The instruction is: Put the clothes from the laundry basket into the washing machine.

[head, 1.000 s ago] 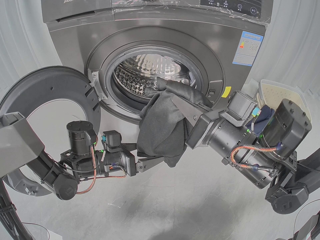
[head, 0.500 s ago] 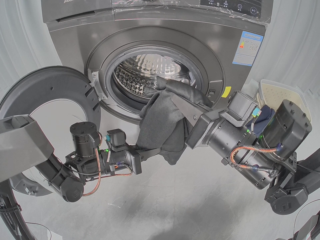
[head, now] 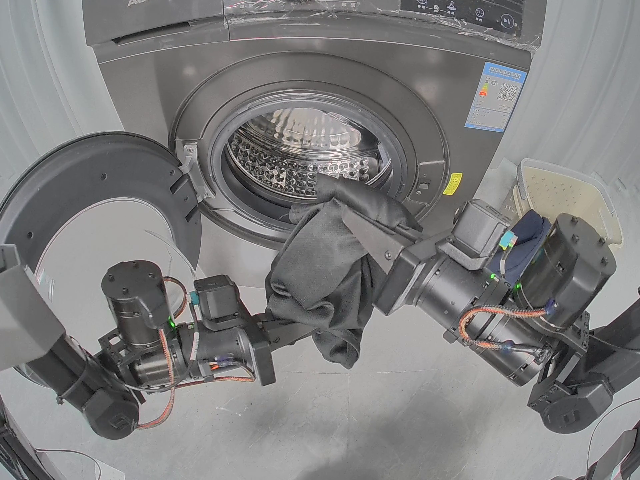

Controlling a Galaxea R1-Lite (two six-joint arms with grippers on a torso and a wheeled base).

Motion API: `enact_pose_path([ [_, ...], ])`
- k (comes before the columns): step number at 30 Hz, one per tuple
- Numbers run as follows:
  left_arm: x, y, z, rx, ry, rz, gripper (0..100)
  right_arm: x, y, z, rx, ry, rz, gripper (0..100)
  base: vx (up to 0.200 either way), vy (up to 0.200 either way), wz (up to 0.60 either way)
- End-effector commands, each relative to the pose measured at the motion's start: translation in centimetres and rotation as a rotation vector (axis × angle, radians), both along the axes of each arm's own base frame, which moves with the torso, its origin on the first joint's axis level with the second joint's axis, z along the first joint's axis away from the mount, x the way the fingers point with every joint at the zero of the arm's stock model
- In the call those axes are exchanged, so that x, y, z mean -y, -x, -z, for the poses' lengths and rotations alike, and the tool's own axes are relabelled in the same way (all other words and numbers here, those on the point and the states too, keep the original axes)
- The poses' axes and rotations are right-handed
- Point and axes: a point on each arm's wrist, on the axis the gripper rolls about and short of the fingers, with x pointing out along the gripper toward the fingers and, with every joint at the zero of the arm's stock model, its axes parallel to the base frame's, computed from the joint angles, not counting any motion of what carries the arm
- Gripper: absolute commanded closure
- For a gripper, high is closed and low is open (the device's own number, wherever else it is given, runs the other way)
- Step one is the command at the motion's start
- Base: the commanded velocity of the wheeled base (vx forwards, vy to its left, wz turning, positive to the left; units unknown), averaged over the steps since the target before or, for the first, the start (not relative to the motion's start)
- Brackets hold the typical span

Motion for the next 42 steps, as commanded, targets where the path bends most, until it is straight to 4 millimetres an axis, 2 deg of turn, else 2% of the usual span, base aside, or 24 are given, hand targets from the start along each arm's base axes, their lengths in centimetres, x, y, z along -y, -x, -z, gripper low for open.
enact_pose_path([
  [1,-0.7,2.8,-2.9,0.076,0.059,0.028,100,0.1,-0.1,1.0,-0.024,0.033,0.001,0,0.0,0.0,0.0],
  [5,-0.8,2.8,-4.0,0.113,0.085,0.005,100,0.4,0.2,2.0,-0.05,0.074,0.002,0,0.0,0.0,0.0],
  [12,-0.7,2.2,-4.3,0.129,0.096,-0.033,100,1.3,0.9,3.4,-0.079,0.121,0.01,0,0.0,0.0,0.0],
  [22,-0.5,1.4,-6.1,0.158,0.16,-0.112,100,3.3,2.0,3.3,-0.091,0.132,0.031,0,0.0,0.0,0.0],
  [29,-0.6,1.5,-6.8,0.173,0.195,-0.121,100,4.6,2.2,4.6,-0.128,0.173,0.052,0,0.0,0.0,0.0],
  [42,-0.8,1.8,-7.2,0.203,0.221,-0.118,100,5.2,1.7,5.4,-0.15,0.199,0.055,0,0.0,0.0,0.0],
])
